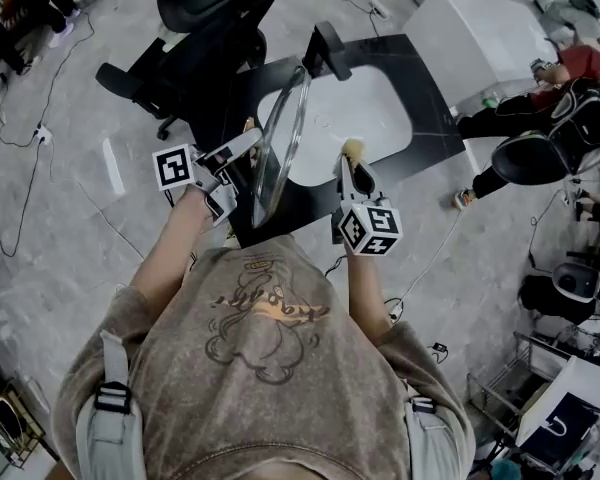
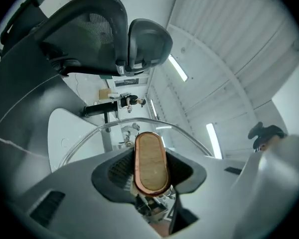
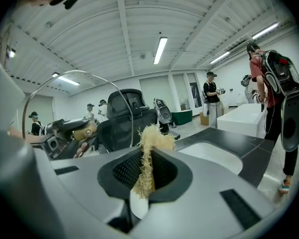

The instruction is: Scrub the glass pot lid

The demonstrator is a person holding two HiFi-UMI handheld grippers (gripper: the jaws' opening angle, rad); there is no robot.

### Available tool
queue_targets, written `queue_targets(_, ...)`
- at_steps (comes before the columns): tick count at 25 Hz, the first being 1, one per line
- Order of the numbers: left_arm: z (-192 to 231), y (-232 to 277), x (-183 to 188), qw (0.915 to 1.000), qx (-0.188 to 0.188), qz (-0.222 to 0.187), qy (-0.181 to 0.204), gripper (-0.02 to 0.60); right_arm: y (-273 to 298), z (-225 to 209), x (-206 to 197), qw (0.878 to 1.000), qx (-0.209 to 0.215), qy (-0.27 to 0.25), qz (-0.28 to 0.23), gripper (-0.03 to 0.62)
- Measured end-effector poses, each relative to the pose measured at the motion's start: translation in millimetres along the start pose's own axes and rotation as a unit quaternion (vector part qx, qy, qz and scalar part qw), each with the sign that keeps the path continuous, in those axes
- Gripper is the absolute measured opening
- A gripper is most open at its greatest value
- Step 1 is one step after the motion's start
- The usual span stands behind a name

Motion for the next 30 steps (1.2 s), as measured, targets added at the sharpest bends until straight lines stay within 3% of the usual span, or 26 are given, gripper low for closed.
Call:
queue_targets(7, -1.1, -0.5, -3.9, 0.9998, -0.016, 0.012, -0.004, 0.181, 2.9, 16.7, 7.6, 1.0, 0.018, 0.001, -0.013, 0.04)
queue_targets(19, -4.1, 12.8, -22.6, 0.9979, -0.033, 0.054, -0.016, 0.181, 6.5, 84.6, 91.9, 0.984, 0.131, -0.062, -0.1, 0.04)
queue_targets(30, -0.1, 14.7, -28.0, 0.9969, -0.028, 0.071, -0.021, 0.181, -3.1, 89.5, 95.5, 0.985, 0.124, -0.049, -0.105, 0.04)
Point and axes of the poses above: the fingertips, and each gripper's own axes: y forward along the fingers, z to its left, x out of its top, the point moved 7 cm from there along -y, backward along the fingers, and after that the axes turned 12 degrees about z, right-handed, at the moved point
